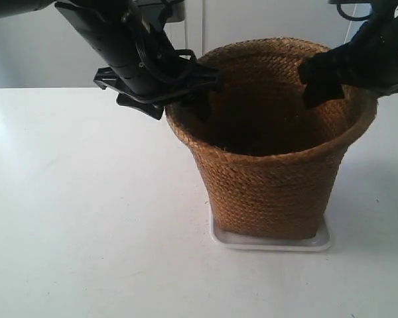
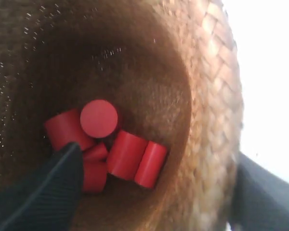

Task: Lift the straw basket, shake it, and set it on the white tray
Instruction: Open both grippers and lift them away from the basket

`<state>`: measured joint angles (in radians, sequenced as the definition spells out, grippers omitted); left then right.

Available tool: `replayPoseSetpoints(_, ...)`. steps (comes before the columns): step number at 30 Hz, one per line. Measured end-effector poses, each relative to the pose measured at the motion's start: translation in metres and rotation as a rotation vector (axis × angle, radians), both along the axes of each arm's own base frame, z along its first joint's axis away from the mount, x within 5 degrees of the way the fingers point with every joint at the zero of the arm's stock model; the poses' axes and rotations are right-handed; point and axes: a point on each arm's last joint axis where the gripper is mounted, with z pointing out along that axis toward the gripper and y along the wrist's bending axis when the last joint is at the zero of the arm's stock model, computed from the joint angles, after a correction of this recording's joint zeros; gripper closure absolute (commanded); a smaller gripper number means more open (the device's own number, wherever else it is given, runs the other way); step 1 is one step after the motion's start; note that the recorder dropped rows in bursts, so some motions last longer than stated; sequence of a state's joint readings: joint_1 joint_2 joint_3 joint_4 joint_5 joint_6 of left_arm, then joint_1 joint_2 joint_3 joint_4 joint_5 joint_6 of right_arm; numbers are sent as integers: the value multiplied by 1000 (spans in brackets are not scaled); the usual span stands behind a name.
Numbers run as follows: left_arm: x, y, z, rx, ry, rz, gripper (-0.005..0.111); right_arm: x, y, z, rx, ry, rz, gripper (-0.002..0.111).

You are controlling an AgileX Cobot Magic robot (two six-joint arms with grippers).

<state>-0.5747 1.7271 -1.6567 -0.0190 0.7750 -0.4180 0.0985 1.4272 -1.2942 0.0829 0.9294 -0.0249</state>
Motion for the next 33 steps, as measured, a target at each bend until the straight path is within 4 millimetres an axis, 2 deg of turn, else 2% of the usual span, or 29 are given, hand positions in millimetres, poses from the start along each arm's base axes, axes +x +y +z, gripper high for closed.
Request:
replayPoseSetpoints(6,-1,6,5,48,-38,-4,29,-14,-2,26,6,-140,-8,39)
replayPoseSetpoints(12,-13,19,32,65,-132,1,29,-29,-4,50,18,-255,-11,39)
replayPoseSetpoints(18,-30,35,62,64,-232,3,32,-41,-5,55,19,-224,-6,40)
replayPoseSetpoints(20,-37,41,73,70,-274,-3,39,-47,-5,57,17,-212,-4,43)
replayPoseSetpoints(23,-47,49,87,92,-332,-38,58,-57,-6,65,20,-241,-4,51)
replayPoseSetpoints(25,-54,54,93,117,-353,-64,78,-67,-7,73,24,-278,-4,61)
replayPoseSetpoints(28,-62,60,98,146,-354,-86,107,-81,-9,86,31,-346,-6,84)
replayPoseSetpoints(31,-70,65,102,159,-348,-96,106,-95,-9,93,41,-405,0,107)
replayPoseSetpoints(33,-76,69,100,162,-347,-98,107,-104,-10,93,44,-438,3,108)
